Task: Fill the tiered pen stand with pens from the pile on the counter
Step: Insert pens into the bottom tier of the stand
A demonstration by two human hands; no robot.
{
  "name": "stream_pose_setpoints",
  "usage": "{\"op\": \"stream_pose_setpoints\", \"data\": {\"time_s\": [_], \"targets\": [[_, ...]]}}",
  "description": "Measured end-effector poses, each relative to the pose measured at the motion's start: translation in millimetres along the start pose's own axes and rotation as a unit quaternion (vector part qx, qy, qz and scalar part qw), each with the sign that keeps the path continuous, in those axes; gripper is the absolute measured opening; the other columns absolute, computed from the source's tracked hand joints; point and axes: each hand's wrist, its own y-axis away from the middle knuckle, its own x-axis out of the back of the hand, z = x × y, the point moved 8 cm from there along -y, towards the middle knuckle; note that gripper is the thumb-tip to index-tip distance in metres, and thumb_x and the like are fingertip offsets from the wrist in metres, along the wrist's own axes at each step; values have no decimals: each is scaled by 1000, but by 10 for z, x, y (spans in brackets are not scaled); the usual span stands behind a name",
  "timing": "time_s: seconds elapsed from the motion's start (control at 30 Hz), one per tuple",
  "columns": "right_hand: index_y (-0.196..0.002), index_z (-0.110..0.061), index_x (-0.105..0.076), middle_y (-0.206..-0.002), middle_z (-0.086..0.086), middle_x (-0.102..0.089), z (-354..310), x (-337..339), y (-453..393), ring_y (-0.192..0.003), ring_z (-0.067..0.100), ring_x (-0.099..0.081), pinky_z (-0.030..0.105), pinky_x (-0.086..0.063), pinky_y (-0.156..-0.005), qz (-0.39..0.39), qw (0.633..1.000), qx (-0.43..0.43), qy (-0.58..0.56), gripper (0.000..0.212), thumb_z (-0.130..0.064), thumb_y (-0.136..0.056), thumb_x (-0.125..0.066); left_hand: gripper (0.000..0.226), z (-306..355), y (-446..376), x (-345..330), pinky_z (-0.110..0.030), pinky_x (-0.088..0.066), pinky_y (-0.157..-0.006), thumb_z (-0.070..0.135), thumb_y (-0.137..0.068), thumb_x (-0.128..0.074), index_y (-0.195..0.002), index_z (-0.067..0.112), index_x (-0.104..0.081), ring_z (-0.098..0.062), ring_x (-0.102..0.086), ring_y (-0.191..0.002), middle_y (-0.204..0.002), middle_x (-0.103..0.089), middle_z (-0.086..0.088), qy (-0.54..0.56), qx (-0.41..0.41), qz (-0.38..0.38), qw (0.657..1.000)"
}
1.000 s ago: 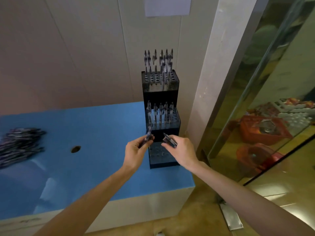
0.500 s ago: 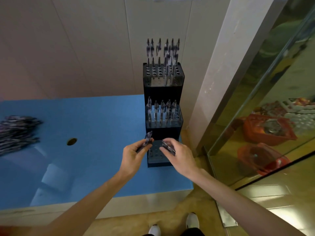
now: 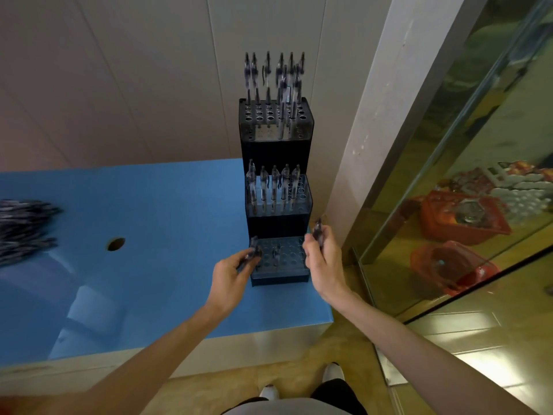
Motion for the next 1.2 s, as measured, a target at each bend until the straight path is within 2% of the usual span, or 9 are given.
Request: {"op": "stream_pose_setpoints", "data": {"time_s": [0.17,0.33,0.5,0.6,0.67,0.73,0.9,1.03,1.2], "targets": [[-93,-17,-57,-74,2,-62,-117,-73,26,-54,17,-54,35,-45,-52,-27,999,18,40,24,-37,-105,-50,20,18,77,124,-15,-49,-76,23,-103,-58,-117,17,-71,-3,-63,-89,-110,-63,8,49,3,38,998],[-86,-7,-62,-69,8,-62,-47,35,-24,-63,25,-62,43,-54,-60,10,997,-5,78,42,-47,-99,-55,18,153,68,295,-19,-38,-58,26,-100,-63,-113,22,-76,-7,-43,-65,-94,-52,2,95,14,60,994],[-74,-10,-65,-72,-8,-57,-173,74,-78,-63,9,-57,17,-41,-55,37,978,59,194,54,-53,-99,-46,27,389,23,380,-19,-46,-67,17,-96,-68,-73,5,-64,-9,-67,-94,-102,-63,-15,117,-8,53,992],[-70,-7,-62,-60,-6,-55,-190,43,-128,-54,13,-56,26,-44,-50,27,971,86,221,65,-62,-99,-43,35,526,-7,355,-21,-50,-68,14,-93,-72,-62,23,-60,-5,-65,-87,-89,-64,-6,125,-23,45,991],[-70,-8,-61,-54,-2,-54,-184,14,-155,-50,18,-54,37,-46,-49,20,969,98,227,67,-65,-98,-43,19,530,-10,331,-21,-42,-57,15,-91,-75,-74,23,-70,-6,-48,-58,-77,-61,3,132,-21,47,990],[-68,-11,-60,-53,-3,-53,-246,9,-157,-49,17,-53,40,-46,-48,28,963,123,237,62,-64,-97,-47,10,494,-7,331,-27,-32,-52,20,-89,-78,-97,26,-78,-16,-25,-53,-69,-57,3,131,-22,53,990],[-61,-24,-45,-51,-12,-42,-384,-8,-151,-46,9,-45,26,-35,-45,23,930,185,316,52,-62,-97,-52,14,509,-32,310,-38,-44,-57,20,-85,-83,-97,24,-77,-45,-45,-64,-97,-78,8,110,-50,51,991],[-62,-28,-37,-53,-14,-36,-362,-54,-152,-46,6,-40,21,-30,-48,1,914,199,355,49,-58,-97,-53,9,514,-84,237,-24,-40,-56,20,-83,-84,-87,22,-77,-10,-38,-52,-87,-76,12,59,-61,28,996],[-67,-17,-48,-60,-9,-44,-371,-136,-174,-50,10,-43,27,-38,-47,-23,906,245,345,50,-55,-100,-53,8,644,-146,167,-10,-40,-62,22,-83,-84,-87,19,-78,3,-53,-56,-84,-75,12,10,-100,1,995]]}}
